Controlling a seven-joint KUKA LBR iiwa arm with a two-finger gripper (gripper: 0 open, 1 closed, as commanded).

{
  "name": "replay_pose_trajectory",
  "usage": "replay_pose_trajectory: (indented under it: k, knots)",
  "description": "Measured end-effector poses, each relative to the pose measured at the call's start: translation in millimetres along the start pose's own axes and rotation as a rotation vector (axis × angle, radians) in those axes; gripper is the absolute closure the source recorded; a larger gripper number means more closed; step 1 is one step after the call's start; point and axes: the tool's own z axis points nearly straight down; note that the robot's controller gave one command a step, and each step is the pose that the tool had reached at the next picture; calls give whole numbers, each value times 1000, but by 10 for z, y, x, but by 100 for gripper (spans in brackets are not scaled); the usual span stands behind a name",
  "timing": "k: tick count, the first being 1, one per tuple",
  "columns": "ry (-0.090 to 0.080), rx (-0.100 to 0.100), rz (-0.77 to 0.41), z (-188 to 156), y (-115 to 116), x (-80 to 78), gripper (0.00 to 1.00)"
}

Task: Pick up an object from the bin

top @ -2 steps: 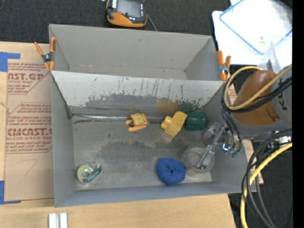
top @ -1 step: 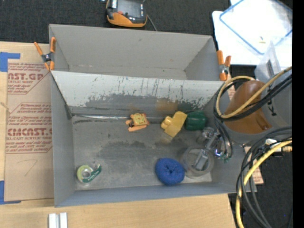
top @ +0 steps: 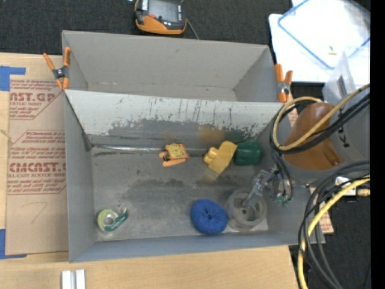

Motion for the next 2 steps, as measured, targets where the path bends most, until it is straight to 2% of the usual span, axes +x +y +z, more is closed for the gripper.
replay_pose_trajectory:
  k: [1, 2]
  knots:
    - [0, 0, 0, 0, 0, 0, 100]
    - [10, 2, -1, -395, -1, 26, 100]
